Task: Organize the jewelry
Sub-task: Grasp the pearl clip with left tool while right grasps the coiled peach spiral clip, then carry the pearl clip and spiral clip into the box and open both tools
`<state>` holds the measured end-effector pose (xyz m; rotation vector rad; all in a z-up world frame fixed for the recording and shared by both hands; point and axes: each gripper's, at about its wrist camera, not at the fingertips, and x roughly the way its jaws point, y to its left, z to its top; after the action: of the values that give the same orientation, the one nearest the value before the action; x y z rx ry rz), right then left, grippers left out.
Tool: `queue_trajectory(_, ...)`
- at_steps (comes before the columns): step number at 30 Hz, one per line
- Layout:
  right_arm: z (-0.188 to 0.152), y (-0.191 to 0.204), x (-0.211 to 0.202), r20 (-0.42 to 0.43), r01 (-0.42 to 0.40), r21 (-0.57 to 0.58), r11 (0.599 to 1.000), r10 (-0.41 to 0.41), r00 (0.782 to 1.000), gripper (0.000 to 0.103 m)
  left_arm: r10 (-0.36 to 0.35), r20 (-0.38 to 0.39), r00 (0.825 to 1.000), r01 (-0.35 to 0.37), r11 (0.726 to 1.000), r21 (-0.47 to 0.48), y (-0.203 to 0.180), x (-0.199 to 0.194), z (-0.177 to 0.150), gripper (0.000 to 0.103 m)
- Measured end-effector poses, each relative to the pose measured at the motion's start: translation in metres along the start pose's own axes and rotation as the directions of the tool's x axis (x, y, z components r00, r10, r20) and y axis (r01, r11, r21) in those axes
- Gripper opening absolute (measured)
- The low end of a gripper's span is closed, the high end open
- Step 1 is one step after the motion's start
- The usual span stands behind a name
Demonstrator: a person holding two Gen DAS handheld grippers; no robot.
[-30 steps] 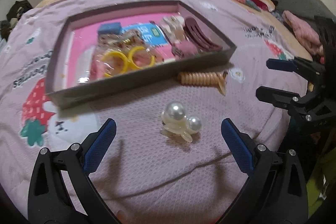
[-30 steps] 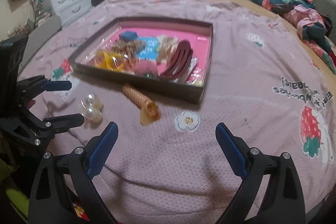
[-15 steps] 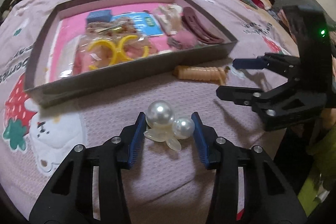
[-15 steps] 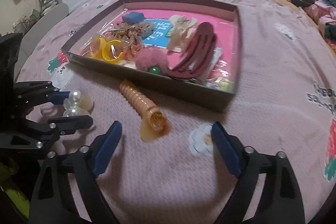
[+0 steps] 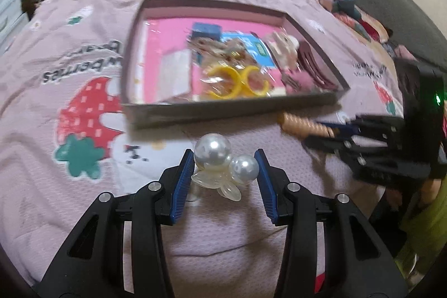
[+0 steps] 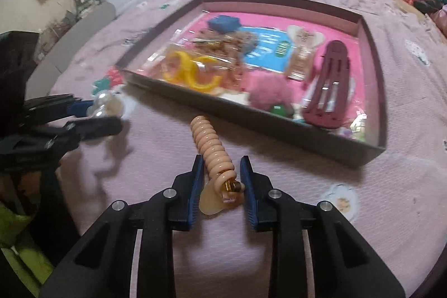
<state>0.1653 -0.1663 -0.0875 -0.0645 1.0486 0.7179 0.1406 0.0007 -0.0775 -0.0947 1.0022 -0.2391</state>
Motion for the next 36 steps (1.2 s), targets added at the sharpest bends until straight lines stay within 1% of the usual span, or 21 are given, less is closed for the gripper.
queue_trajectory(6, 0.005, 0.027, -0.020, 0.041, -0.060, -0.019, 0.998, 0.061, 0.997, 0.026, 0.034, 0.055, 0.998, -0.032, 0.999, -0.034, 0.016, -0.028, 0.008, 0.036)
queue_trajectory(10, 0.014, 0.038, -0.041, 0.086, -0.063, -0.044, 0.997, 0.067, 0.994, 0.026, 0.046, 0.088, 0.995, -0.041, 0.998, -0.054, 0.023, -0.046, 0.016, 0.036)
queue_trajectory(15, 0.029, 0.037, -0.063, 0.149, -0.051, -0.043, 0.998, 0.057, 0.987, 0.026, 0.054, 0.127, 0.990, -0.047, 0.997, -0.058, 0.025, -0.059, 0.030, 0.036)
queue_trajectory(19, 0.042, 0.026, -0.073, 0.197, -0.017, -0.023, 1.000, 0.021, 0.980, 0.026, 0.049, 0.153, 0.987, -0.041, 0.998, -0.054, 0.021, -0.060, 0.045, 0.036)
queue_trajectory(24, 0.057, 0.003, -0.089, 0.256, 0.031, 0.030, 0.999, -0.037, 0.966, 0.026, 0.040, 0.182, 0.982, -0.034, 0.999, -0.033, 0.012, -0.059, 0.066, 0.036)
queue_trajectory(31, 0.070, -0.030, -0.119, 0.338, 0.103, 0.107, 0.989, -0.133, 0.932, 0.026, 0.017, 0.217, 0.976, -0.017, 1.000, -0.001, -0.004, -0.058, 0.097, 0.036)
queue_trajectory(33, 0.072, -0.040, -0.126, 0.353, 0.127, 0.127, 0.984, -0.165, 0.921, 0.026, 0.007, 0.226, 0.974, -0.009, 1.000, 0.009, -0.010, -0.056, 0.106, 0.036)
queue_trajectory(36, 0.074, -0.053, -0.132, 0.367, 0.143, 0.161, 0.976, -0.194, 0.910, 0.026, -0.005, 0.231, 0.973, 0.001, 1.000, 0.016, -0.017, -0.051, 0.115, 0.036)
